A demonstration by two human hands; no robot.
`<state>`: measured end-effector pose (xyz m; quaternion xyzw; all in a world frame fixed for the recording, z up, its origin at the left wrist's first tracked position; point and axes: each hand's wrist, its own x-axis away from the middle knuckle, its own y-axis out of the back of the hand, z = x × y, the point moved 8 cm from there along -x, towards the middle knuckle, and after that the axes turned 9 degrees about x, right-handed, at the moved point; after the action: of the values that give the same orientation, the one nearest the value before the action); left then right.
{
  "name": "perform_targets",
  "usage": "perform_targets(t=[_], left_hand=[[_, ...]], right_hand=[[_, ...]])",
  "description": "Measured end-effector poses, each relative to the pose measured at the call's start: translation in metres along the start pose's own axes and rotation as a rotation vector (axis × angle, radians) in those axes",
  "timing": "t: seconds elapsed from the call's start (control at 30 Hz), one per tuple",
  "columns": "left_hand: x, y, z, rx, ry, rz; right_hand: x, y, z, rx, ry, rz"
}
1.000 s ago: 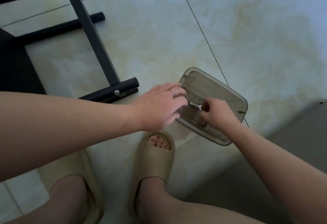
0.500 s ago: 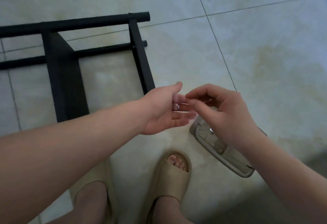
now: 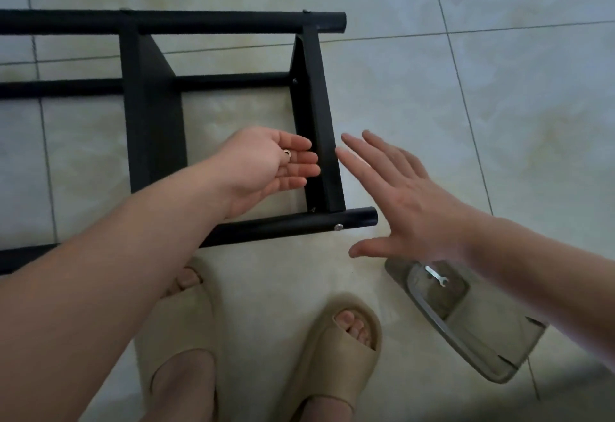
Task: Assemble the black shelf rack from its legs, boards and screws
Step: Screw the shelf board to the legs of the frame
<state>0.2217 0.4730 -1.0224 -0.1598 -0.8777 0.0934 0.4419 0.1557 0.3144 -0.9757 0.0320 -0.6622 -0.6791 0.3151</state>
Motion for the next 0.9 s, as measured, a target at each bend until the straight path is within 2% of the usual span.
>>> perform_targets(t=[0.1, 0.23, 0.33, 0.57, 0.9], left_hand=[[-0.012, -0.004, 0.015, -0.230, 0.009, 0.025], [-0.017, -0.021, 0.035, -0.486, 0.025, 0.144], [-0.016, -0.027, 0.036, -0.597, 0.014, 0.206], [-0.012, -0.024, 0.046, -0.651, 0.034, 0.253], [-0.011, -0.013, 0.055, -0.550, 0.058, 0.231]], right_hand=[[-0.019, -0.010, 0.006, 0.104, 0.077, 0.019], [-0.033, -0.013, 0.008, 0.139, 0.105, -0.024], [-0.034, -0.013, 0.009, 0.180, 0.130, -0.074], [-0.051, -0.007, 0.019, 0.231, 0.146, -0.071], [-0.053, -0.015, 0.025, 0.189, 0.145, -0.124]])
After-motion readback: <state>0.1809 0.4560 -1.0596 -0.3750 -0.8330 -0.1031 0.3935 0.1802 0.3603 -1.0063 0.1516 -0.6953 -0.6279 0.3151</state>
